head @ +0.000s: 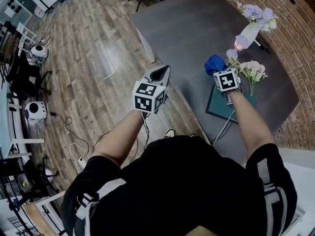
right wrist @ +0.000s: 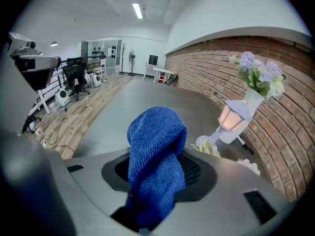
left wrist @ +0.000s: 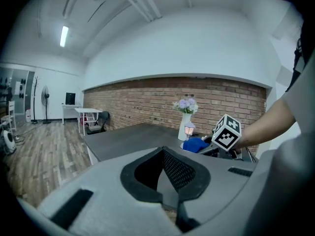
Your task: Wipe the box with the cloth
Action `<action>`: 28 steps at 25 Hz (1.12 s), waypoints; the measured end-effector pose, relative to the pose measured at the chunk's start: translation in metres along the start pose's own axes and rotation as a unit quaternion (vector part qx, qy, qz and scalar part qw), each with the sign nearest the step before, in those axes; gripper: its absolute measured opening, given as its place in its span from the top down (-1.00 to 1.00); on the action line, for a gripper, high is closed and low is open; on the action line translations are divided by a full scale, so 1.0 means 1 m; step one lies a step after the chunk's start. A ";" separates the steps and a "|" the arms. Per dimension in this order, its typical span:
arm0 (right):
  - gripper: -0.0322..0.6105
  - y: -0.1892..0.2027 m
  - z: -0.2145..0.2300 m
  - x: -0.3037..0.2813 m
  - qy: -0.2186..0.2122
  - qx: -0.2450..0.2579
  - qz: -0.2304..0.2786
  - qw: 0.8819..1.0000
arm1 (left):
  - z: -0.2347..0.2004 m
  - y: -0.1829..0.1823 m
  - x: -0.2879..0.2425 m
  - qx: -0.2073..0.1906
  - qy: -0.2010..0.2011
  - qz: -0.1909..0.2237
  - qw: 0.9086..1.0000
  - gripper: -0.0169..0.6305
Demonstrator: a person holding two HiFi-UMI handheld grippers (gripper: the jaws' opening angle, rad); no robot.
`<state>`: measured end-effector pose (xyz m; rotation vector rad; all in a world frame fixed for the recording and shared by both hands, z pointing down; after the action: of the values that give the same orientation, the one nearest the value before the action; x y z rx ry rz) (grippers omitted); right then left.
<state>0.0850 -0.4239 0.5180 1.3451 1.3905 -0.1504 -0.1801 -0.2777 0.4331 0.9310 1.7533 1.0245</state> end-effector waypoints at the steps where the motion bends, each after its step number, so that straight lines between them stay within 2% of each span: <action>1: 0.35 0.004 0.005 0.001 0.001 -0.004 0.003 1.000 | 0.005 0.000 0.000 -0.003 0.001 -0.002 1.000 0.92; 9: 0.35 0.069 0.049 0.027 0.007 -0.046 0.019 0.999 | 0.050 0.015 -0.019 -0.029 0.020 -0.044 0.998 0.92; 16: 0.35 0.139 0.087 0.065 0.043 -0.098 0.034 0.994 | 0.097 0.031 -0.039 -0.053 0.049 -0.076 0.994 0.92; 23: 0.35 0.198 0.119 0.093 0.092 -0.168 0.038 0.981 | 0.137 0.043 -0.052 -0.065 0.065 -0.095 0.991 0.92; 28: 0.35 0.222 0.105 0.106 0.104 -0.204 0.050 0.972 | 0.149 0.055 -0.053 -0.071 0.071 -0.114 0.988 0.92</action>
<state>0.3447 -0.3603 0.5290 1.1018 1.4277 0.3391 -0.0145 -0.2663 0.4584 0.5646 1.8286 1.0708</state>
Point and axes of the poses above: the fingertips, and each gripper's own axes: x backward along the fingers, z to its right, y out of its underside, the point moved 8 cm from there along x, backward along the fingers, and after that the axes turned 11 degrees about x, right-handed, at the moved point
